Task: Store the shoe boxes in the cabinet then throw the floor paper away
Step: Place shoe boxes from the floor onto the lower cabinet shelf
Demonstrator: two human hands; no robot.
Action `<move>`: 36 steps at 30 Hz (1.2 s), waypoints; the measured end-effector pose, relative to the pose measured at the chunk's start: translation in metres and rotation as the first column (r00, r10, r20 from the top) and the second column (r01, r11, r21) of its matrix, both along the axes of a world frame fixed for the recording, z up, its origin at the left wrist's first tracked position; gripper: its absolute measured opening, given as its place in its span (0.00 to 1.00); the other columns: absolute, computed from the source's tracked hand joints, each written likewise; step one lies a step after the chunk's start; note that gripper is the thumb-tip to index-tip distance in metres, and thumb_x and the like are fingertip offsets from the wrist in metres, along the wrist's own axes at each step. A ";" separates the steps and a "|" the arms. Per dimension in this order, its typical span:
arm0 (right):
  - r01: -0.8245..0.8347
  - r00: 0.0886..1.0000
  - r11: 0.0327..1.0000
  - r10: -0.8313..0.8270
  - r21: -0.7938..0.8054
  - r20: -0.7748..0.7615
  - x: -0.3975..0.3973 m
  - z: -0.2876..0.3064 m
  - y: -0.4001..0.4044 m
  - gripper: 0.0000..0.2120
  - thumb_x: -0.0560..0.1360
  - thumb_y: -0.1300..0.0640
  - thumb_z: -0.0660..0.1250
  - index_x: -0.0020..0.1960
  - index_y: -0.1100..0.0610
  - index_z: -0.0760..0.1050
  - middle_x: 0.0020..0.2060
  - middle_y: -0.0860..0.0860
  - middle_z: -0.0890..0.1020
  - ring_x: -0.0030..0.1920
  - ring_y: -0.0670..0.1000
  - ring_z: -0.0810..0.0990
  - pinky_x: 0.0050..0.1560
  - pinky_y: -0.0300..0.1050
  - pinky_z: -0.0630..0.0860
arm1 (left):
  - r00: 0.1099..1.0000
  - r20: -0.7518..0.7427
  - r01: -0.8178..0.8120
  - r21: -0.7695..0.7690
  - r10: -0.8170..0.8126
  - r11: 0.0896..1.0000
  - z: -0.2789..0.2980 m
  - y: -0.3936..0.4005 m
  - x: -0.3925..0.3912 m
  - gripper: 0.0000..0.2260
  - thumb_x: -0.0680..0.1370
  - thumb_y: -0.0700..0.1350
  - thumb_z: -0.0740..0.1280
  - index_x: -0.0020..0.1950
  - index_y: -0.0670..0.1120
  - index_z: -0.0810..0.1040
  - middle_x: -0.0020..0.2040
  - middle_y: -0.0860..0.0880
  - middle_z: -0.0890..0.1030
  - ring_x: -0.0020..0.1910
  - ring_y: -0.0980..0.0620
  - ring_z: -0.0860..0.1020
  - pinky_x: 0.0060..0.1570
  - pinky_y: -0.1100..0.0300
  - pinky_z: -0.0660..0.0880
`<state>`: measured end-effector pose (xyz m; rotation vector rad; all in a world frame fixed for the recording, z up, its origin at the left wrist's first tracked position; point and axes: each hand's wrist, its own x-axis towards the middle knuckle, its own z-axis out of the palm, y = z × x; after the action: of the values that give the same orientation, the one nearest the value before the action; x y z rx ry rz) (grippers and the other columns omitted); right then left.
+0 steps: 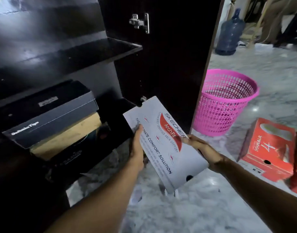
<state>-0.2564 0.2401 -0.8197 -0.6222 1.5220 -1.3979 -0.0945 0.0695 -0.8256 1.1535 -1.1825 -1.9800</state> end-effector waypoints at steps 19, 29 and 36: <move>0.129 0.990 0.963 -0.141 0.236 0.032 -0.006 -0.086 -0.262 0.32 0.61 0.33 0.81 0.48 0.60 0.82 0.44 0.57 0.87 0.46 0.58 0.85 0.49 0.60 0.86 | 0.746 0.588 0.547 -0.809 0.314 0.217 -0.076 -0.158 0.001 0.28 0.75 0.62 0.62 0.69 0.49 0.77 0.64 0.45 0.78 0.64 0.43 0.75 0.63 0.50 0.71; 0.178 0.984 0.979 -0.178 0.103 -0.006 0.014 -0.133 -0.359 0.13 0.80 0.50 0.69 0.61 0.56 0.79 0.58 0.58 0.83 0.53 0.58 0.83 0.47 0.55 0.86 | 0.452 0.800 0.763 -0.576 0.394 0.294 -0.095 -0.239 -0.007 0.31 0.78 0.44 0.70 0.79 0.49 0.65 0.77 0.44 0.69 0.77 0.41 0.65 0.74 0.44 0.67; 0.098 0.990 0.995 -0.094 0.036 -0.108 0.009 -0.120 -0.341 0.06 0.82 0.58 0.66 0.57 0.56 0.79 0.49 0.54 0.81 0.51 0.55 0.78 0.56 0.54 0.80 | 0.360 0.790 0.771 -0.551 0.496 0.319 -0.091 -0.236 -0.017 0.29 0.77 0.51 0.69 0.76 0.50 0.66 0.77 0.44 0.68 0.74 0.39 0.65 0.70 0.41 0.68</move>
<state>-0.2472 -0.1008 -0.9395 -0.6137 1.6804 -1.4211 -0.1119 -0.1663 -0.9163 1.3565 -2.6511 0.0578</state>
